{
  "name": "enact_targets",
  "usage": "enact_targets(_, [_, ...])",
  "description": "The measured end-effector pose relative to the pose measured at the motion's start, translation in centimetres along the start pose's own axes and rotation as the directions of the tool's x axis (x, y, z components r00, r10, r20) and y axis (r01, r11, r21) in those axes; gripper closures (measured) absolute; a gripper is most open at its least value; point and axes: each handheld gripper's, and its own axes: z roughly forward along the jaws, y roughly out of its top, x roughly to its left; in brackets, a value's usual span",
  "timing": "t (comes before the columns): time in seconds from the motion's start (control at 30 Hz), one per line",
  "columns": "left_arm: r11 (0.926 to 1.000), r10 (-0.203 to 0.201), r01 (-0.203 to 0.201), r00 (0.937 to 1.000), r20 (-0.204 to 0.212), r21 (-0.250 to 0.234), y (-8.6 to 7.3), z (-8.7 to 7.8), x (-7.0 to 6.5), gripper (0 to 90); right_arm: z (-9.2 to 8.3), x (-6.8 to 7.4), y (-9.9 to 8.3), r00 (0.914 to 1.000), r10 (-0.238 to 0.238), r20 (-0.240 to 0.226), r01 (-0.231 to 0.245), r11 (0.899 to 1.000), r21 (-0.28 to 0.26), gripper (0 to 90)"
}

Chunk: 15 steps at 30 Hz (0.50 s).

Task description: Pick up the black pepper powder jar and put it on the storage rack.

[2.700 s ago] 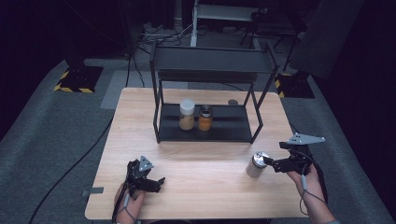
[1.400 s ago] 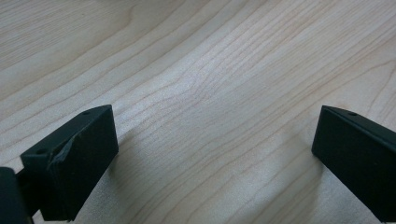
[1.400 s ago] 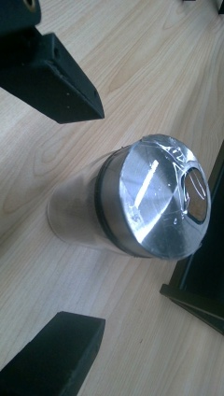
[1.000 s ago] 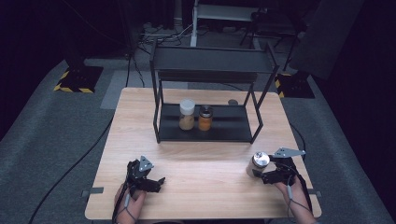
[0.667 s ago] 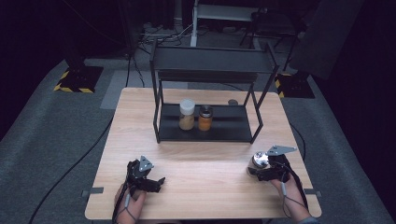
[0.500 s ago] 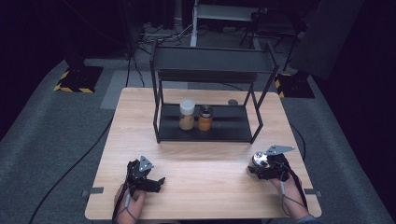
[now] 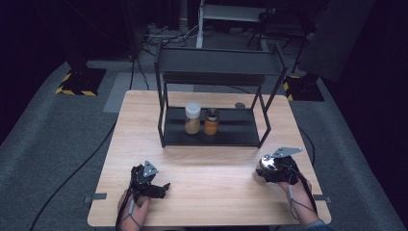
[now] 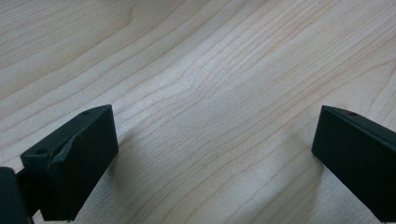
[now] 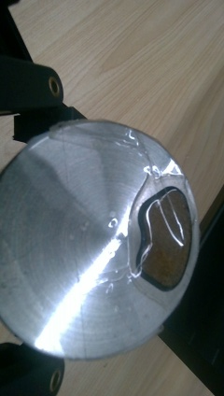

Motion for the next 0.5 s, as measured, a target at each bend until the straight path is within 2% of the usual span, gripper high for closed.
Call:
enact_targets(0.2, [1.0,0.0,0.0,1.0,0.0,0.0,0.0,0.0,0.0,0.0,-1.2,-0.3,1.3,0.9998,0.014,-0.01,-0.014,1.0,-0.013,30.6])
enact_targets(0.5, [1.0,0.0,0.0,1.0,0.0,0.0,0.0,0.0,0.0,0.0,-2.6,0.0,4.2,0.9998,-0.014,0.013,0.014,1.0,-0.02,30.7])
